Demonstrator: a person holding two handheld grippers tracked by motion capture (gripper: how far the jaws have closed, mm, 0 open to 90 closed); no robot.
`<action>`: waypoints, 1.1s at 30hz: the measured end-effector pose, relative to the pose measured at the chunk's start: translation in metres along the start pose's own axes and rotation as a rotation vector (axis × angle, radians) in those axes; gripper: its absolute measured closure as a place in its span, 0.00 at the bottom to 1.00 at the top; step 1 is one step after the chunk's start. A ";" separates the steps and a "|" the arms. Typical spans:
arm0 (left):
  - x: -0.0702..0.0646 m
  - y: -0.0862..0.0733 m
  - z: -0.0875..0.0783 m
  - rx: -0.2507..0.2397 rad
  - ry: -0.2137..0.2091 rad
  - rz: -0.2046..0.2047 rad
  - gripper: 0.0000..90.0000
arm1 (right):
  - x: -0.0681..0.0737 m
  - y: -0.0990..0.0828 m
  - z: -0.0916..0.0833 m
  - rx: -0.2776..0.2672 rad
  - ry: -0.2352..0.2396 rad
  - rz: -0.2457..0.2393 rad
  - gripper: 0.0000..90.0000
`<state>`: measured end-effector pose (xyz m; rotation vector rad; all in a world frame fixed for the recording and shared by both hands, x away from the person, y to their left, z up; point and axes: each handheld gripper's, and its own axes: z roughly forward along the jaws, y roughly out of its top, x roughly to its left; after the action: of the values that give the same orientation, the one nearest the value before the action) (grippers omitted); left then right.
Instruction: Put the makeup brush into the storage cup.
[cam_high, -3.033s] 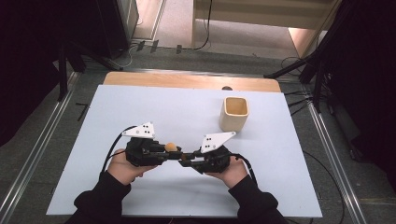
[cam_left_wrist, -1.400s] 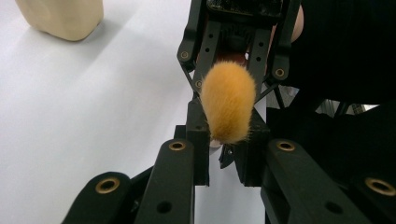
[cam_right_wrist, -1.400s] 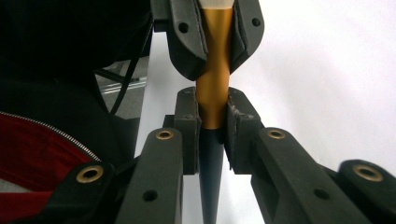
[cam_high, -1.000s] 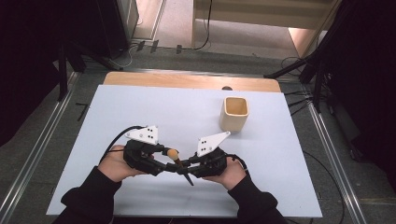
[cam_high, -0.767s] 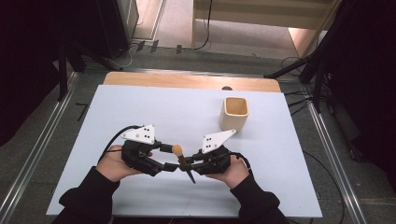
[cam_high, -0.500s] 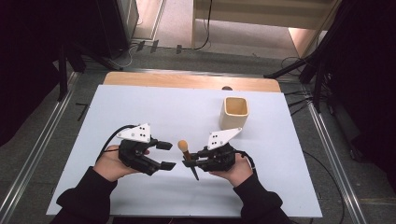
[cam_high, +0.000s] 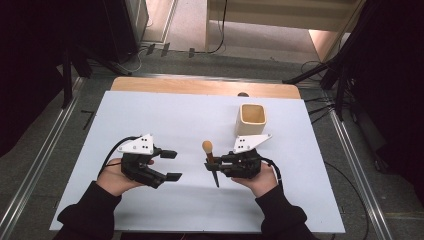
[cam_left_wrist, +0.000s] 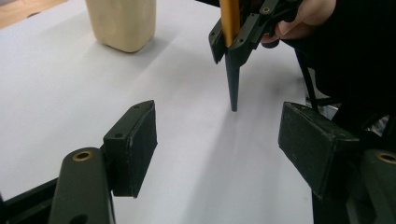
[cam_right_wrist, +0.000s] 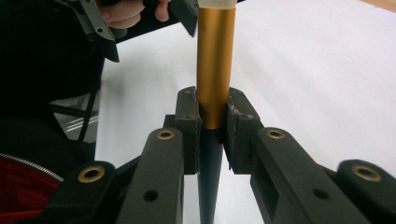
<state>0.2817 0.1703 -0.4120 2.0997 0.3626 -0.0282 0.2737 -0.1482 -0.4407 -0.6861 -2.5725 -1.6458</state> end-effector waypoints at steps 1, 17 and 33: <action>0.000 0.000 0.000 0.000 0.000 0.000 0.32 | 0.000 0.000 0.000 0.000 0.000 0.000 0.88; 0.005 -0.021 -0.011 -0.034 0.093 -0.014 0.31 | -0.009 -0.006 -0.019 -0.048 -0.097 0.012 0.88; 0.007 -0.039 -0.023 -0.089 0.165 -0.001 0.30 | -0.017 -0.010 -0.037 -0.075 -0.153 0.039 0.88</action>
<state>0.2750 0.2104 -0.4333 2.0192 0.4551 0.1585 0.2771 -0.1898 -0.4363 -0.8941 -2.5894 -1.7511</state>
